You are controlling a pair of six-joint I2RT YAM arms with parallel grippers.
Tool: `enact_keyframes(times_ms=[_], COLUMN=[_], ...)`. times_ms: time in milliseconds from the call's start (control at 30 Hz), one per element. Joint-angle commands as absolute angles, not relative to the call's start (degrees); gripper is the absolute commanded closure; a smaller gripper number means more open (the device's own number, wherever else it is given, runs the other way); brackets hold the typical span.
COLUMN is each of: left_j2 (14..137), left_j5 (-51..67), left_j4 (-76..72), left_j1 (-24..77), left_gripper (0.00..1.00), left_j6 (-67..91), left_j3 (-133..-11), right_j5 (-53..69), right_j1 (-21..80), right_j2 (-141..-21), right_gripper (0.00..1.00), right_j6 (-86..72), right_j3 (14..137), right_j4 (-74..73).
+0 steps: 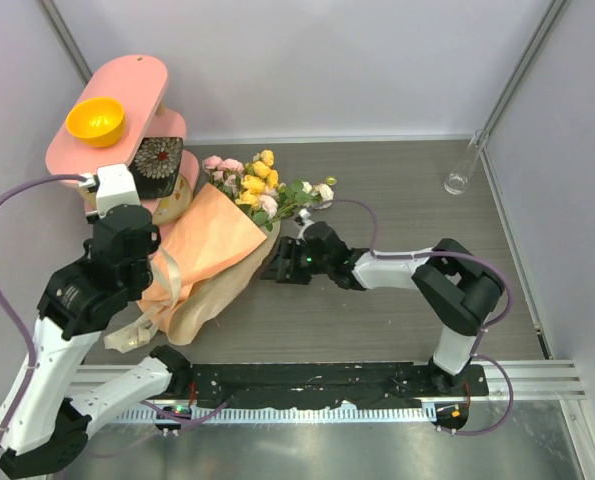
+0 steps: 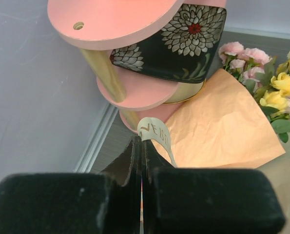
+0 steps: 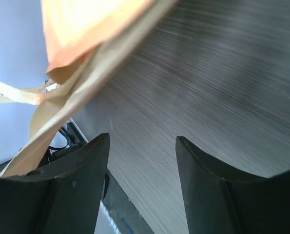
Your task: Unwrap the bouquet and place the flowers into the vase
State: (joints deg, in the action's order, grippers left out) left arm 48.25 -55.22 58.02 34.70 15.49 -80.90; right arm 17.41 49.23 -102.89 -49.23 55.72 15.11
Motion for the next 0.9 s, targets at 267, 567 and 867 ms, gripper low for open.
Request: enact_keyframes(times_ms=[267,567,867], left_j2=[47.55,44.39,41.66], left_j5=[-62.40,-67.14,-70.13], left_j4=[57.04,57.22,55.64], left_j1=[34.37,34.37,34.37], left_gripper=[1.00,1.00,1.00], left_j6=[18.54,15.21,12.84], left_j3=[-75.50,-75.41,-76.56], right_j5=[25.31,24.26,22.34], right_j1=[44.91,47.72,46.76], right_j2=[-95.01,-97.91,-102.13], right_gripper=[0.31,0.29,0.86], right_j6=[-68.46,-69.43,-62.60], right_j3=[40.52,40.08,43.41], right_j4=[33.74,36.82,31.66])
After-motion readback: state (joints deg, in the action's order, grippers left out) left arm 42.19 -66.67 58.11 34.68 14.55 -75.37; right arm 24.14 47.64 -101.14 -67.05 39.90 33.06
